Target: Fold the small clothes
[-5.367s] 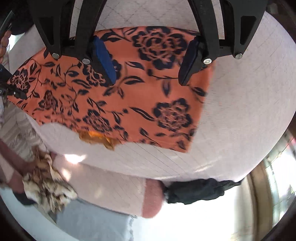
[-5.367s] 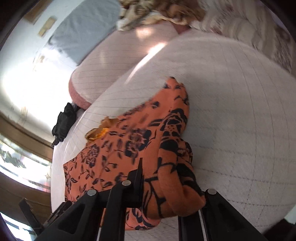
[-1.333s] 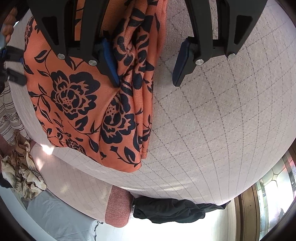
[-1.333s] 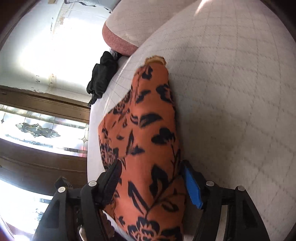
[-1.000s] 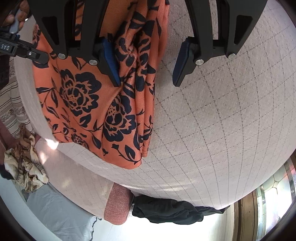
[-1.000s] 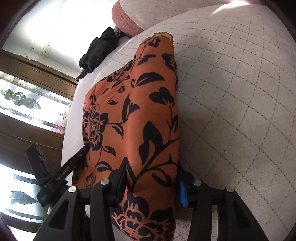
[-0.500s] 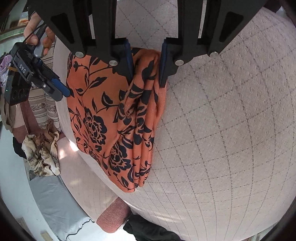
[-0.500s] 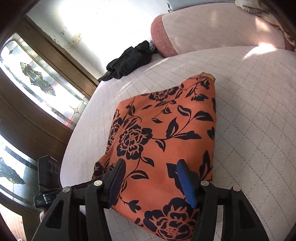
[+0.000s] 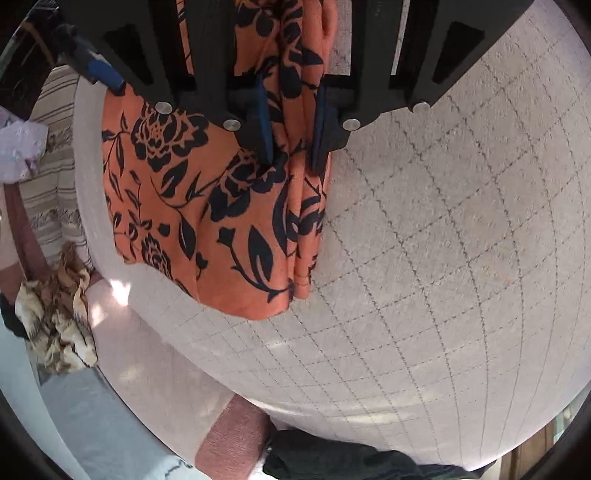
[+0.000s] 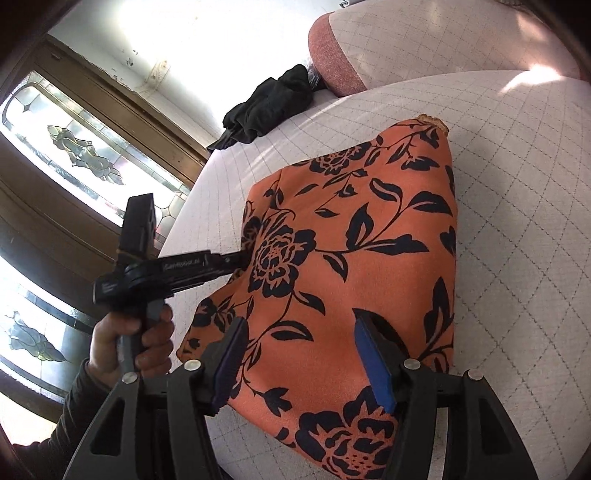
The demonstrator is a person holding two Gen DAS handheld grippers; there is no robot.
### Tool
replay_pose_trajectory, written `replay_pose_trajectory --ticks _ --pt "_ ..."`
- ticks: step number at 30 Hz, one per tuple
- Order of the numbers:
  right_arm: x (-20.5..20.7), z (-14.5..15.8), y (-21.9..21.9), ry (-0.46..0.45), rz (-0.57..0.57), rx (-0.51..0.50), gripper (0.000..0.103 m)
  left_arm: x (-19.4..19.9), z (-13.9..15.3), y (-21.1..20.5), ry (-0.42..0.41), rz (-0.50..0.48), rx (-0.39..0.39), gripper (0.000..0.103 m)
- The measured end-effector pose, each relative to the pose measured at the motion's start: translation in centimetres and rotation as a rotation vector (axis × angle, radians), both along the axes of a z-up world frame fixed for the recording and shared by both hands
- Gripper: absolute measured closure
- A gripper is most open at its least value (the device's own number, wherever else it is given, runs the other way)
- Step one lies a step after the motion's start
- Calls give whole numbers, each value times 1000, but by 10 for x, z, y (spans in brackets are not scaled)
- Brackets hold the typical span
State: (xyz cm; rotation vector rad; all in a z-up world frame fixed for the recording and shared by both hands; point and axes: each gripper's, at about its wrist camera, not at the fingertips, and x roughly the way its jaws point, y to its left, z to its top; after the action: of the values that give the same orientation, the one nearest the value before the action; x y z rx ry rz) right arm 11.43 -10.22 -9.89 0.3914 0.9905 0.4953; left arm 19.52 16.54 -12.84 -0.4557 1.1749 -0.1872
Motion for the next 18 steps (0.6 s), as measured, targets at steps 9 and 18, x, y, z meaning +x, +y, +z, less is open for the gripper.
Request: replay_pose_trajectory --ticks 9,18 --pt "-5 3 -8 2 -10 60 36 -58 32 -14 -111 -37 20 74" --pt "-28 19 -13 -7 -14 109 33 -112 39 -23 -158 27 131 64"
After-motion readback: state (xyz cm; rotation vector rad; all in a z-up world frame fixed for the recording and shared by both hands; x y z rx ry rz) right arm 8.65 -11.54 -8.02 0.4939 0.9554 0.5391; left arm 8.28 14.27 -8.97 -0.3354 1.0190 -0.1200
